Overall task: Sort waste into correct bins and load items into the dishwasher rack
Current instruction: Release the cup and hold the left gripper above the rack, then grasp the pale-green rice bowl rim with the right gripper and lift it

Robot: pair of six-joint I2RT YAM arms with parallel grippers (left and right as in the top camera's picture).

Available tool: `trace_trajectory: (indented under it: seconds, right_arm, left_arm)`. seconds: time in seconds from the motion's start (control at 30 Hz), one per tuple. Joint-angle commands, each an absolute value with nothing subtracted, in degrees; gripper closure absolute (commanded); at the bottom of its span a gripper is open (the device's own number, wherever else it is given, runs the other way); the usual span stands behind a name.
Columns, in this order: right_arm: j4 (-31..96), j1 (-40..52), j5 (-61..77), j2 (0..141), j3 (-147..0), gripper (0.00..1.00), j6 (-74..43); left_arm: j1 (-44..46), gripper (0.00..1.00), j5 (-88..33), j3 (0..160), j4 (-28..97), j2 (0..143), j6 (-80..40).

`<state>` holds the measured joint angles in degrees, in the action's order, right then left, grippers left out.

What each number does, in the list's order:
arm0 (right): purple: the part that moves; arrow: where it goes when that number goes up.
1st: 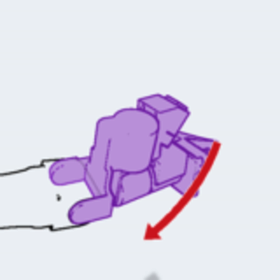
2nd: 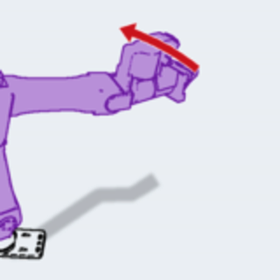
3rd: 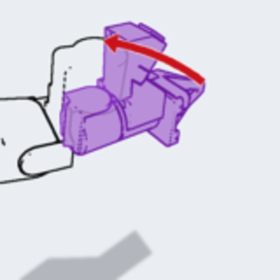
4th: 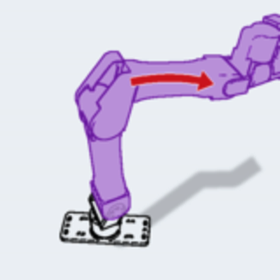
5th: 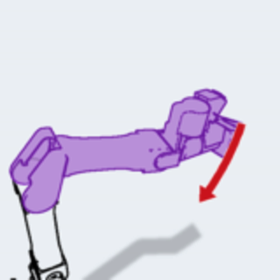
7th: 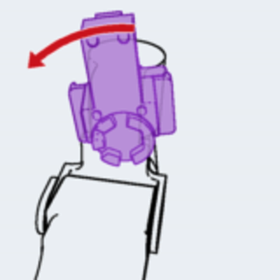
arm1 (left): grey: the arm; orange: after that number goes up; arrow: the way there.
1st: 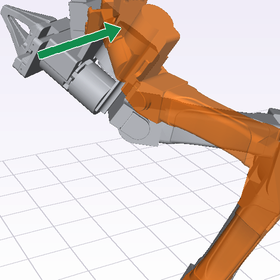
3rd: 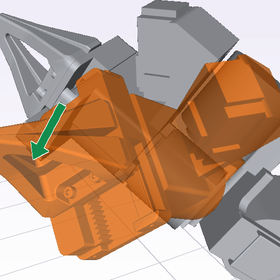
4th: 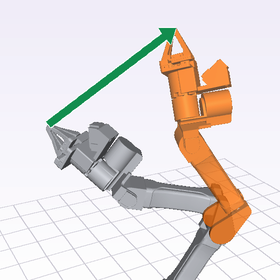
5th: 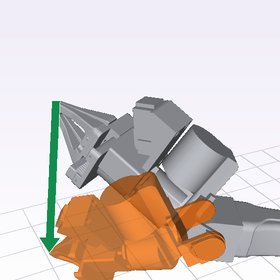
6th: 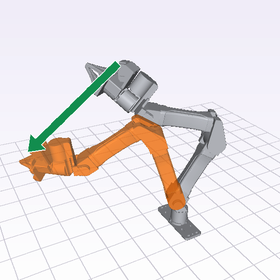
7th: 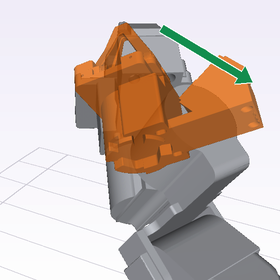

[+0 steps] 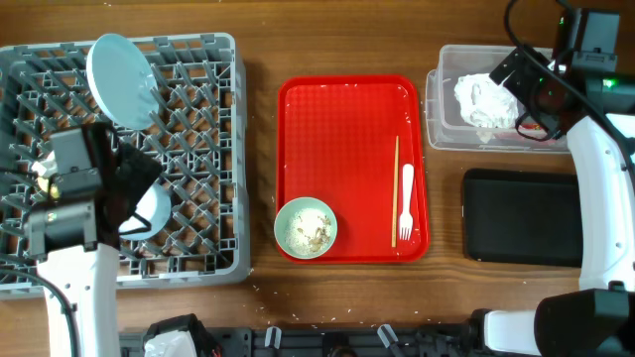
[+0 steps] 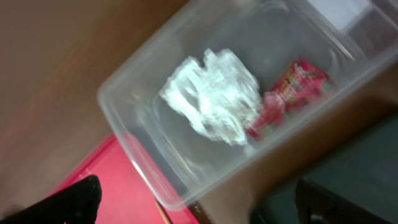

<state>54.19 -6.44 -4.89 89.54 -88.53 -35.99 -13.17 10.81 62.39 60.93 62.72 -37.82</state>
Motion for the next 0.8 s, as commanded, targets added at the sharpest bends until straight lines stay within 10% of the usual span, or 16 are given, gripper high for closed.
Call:
trace_trajectory:
  seconds: [0.0, 0.13, 0.33, 0.43, 0.77]
  right_arm:
    - [53.65, -6.33, 9.89, 89.89, -88.79, 0.00, -36.23]
    - [56.93, 1.98, 33.43, 90.28, -86.76, 0.05, -18.13]
    - [57.28, 33.43, 15.05, 91.61, -80.93, 0.00, -19.51]
    - [52.51, 46.59, 11.62, 96.18, -79.26, 0.16, -23.64]
    - [51.27, 62.19, -1.19, 111.11, -79.18, 0.41, -20.34]
  left_arm:
    - [-24.75, 0.00, -0.82, 62.85, 61.32, 64.40, -38.26]
    - [-30.46, 0.00, -6.63, 62.85, 61.14, 67.00, -38.22]
    - [-30.44, 0.00, -6.61, 62.85, 61.14, 67.51, -38.20]
    - [-30.44, 0.00, -6.52, 62.85, 61.14, 67.51, -38.20]
    - [-30.44, 0.00, -6.57, 62.85, 61.14, 67.51, -38.20]
